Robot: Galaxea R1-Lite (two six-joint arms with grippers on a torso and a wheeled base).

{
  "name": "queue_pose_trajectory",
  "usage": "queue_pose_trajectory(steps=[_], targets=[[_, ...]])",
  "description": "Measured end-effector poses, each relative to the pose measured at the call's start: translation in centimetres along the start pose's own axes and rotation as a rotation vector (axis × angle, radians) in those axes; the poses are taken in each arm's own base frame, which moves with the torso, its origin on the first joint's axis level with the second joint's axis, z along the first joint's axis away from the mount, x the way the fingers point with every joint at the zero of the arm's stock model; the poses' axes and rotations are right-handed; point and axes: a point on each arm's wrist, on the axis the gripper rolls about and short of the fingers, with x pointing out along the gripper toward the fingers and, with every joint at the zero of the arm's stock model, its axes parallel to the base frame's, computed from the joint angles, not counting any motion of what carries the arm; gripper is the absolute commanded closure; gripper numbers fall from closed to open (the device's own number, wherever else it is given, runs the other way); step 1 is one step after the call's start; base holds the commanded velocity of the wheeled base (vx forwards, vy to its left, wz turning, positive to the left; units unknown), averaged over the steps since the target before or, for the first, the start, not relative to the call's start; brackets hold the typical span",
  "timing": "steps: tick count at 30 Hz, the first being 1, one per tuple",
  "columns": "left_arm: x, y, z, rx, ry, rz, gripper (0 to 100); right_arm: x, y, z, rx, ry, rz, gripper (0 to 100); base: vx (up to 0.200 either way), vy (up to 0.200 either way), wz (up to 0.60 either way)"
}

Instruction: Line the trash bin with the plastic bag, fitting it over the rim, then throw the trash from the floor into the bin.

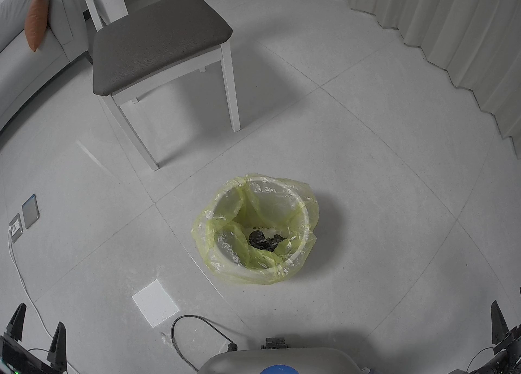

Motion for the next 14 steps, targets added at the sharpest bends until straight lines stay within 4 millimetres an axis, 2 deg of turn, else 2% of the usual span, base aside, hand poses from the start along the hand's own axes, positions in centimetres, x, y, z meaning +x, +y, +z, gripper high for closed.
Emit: queue_pose_trajectory(steps=[14], targets=[[0.01, 0.00, 0.01, 0.001, 0.000, -0.001, 0, 0.00, 0.01, -0.01, -0.024, 0.002, 0.008, 0, 0.000, 0.000, 0.00]])
